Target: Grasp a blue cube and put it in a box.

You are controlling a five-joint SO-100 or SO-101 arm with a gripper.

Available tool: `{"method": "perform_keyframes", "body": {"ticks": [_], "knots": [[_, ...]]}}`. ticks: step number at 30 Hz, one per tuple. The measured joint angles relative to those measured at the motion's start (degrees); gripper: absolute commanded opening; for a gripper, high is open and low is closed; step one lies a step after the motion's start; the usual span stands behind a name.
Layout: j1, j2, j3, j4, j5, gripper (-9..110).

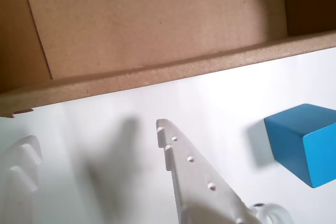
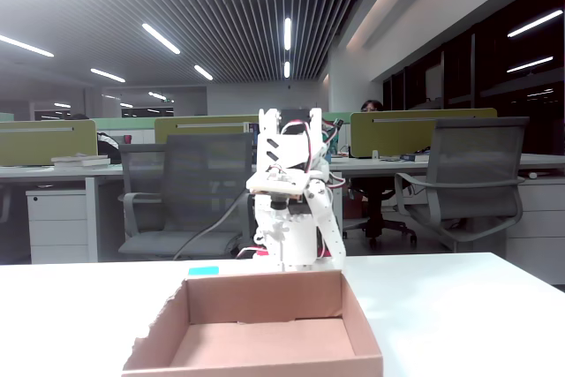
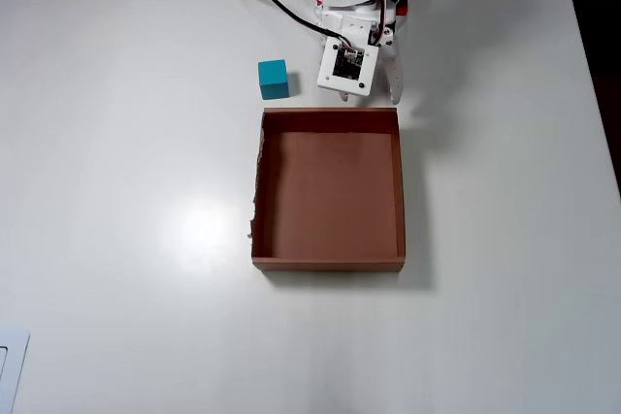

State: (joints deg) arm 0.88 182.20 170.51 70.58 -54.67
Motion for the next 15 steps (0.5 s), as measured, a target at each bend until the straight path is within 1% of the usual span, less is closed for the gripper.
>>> {"method": "perform_keyframes", "body": {"ticks": [15], "knots": [[-1.23, -2.20, -0.26, -1.67, 0.00, 28]]}}
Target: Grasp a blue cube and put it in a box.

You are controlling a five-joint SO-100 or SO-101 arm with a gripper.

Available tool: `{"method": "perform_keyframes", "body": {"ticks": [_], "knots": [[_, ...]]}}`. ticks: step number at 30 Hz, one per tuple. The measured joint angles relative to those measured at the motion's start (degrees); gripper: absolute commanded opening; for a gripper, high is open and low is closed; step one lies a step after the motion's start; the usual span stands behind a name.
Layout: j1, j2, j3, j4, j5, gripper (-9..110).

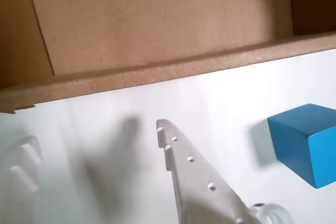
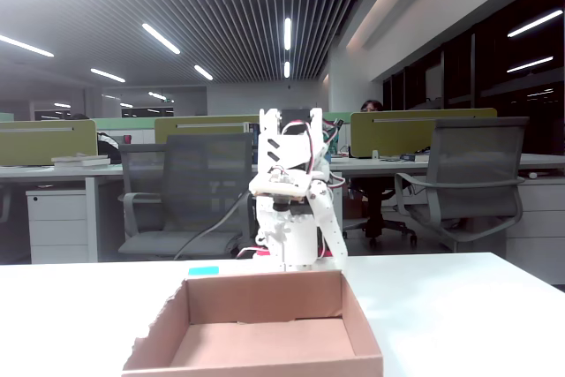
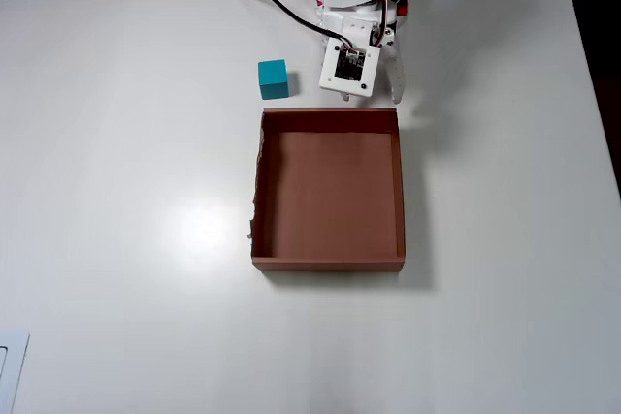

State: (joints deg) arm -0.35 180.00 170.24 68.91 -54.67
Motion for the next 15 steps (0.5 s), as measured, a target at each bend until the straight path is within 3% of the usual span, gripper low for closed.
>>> {"method": "perform_keyframes", "body": {"ticks": [9, 15], "knots": [[0.44, -12.92, -13.27, 2.81, -3.08, 28], [5.98, -20.30, -21.18, 5.71, -12.39, 28]]}}
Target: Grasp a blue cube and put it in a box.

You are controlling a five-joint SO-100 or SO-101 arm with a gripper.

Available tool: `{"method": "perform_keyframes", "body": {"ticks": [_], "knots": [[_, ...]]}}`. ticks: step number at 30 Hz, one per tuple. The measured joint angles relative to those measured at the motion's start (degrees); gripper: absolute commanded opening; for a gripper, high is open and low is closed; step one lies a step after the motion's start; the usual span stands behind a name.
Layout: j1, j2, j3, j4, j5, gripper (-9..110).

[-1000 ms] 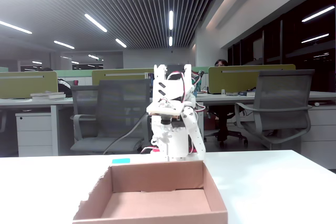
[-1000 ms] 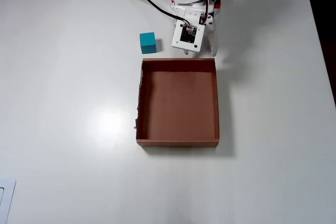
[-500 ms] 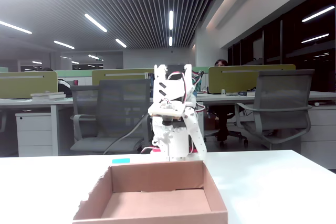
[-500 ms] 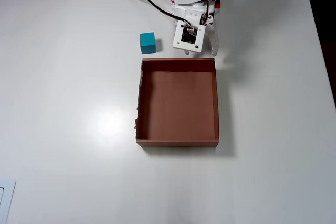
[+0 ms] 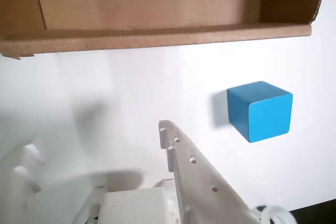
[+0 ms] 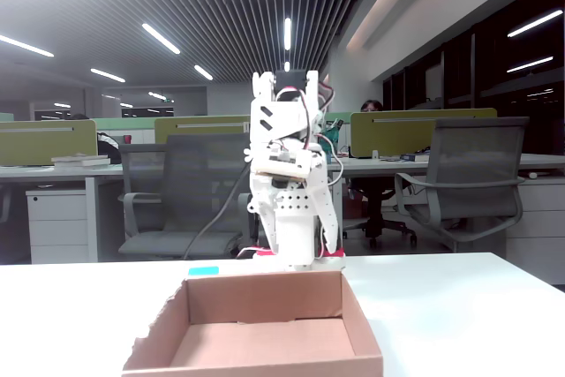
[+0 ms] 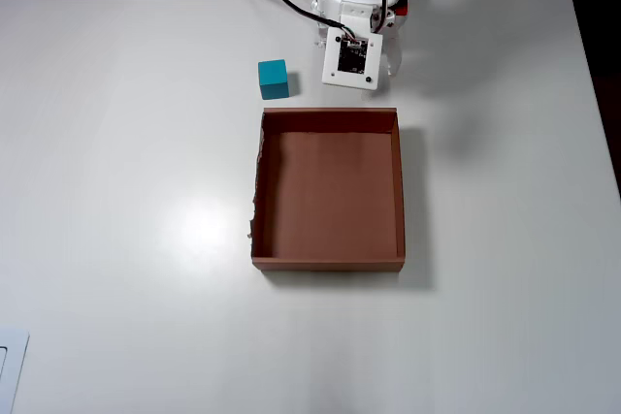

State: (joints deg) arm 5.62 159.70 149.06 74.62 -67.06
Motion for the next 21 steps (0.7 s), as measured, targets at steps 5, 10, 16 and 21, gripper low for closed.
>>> {"method": "perform_keyframes", "body": {"ticks": [5, 10, 16, 21], "knots": [[5.89, -5.27, -5.19, 1.76, -8.09, 29], [12.83, -10.81, -9.32, 1.93, -16.17, 30], [19.78, -15.91, -13.18, 1.93, -23.82, 30], [26.02, -17.93, -14.77, 1.93, -29.18, 31]]}}
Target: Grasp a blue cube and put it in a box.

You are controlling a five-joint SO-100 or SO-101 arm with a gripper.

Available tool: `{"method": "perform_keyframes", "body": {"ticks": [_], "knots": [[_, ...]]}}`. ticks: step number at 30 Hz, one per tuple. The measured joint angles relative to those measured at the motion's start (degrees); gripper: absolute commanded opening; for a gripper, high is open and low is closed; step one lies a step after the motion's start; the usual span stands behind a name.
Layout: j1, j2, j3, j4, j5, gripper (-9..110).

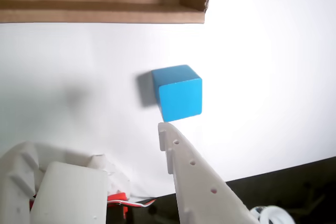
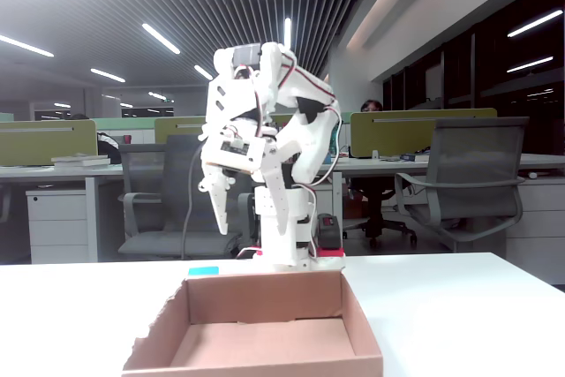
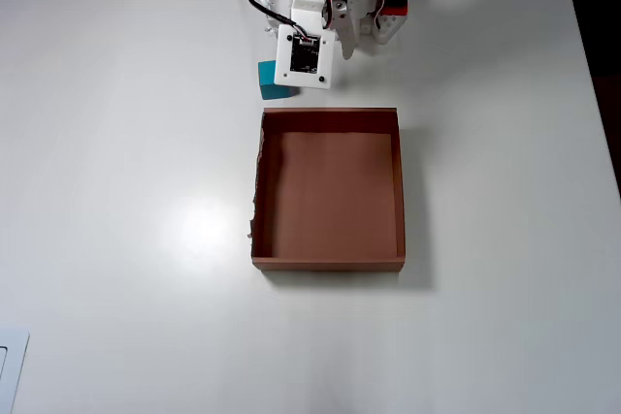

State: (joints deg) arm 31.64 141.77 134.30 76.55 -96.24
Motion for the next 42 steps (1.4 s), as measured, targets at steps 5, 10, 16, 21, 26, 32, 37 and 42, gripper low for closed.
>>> {"method": "perform_keyframes", "body": {"ticks": [5, 10, 16, 21, 26, 32, 37, 42], "knots": [[5.80, -1.85, -1.32, 0.00, -4.75, 32], [9.32, -5.01, -3.16, -0.79, -6.33, 32], [13.10, -11.16, -5.10, -4.75, -8.26, 32], [14.77, -15.12, -5.19, -9.67, -9.23, 34], [15.82, -17.67, -5.19, -12.30, -9.58, 36], [15.73, -19.78, -1.76, -18.02, -10.11, 35], [15.73, -21.80, 1.32, -22.50, -10.28, 35], [15.29, -21.88, 2.11, -22.68, -10.55, 35]]}}
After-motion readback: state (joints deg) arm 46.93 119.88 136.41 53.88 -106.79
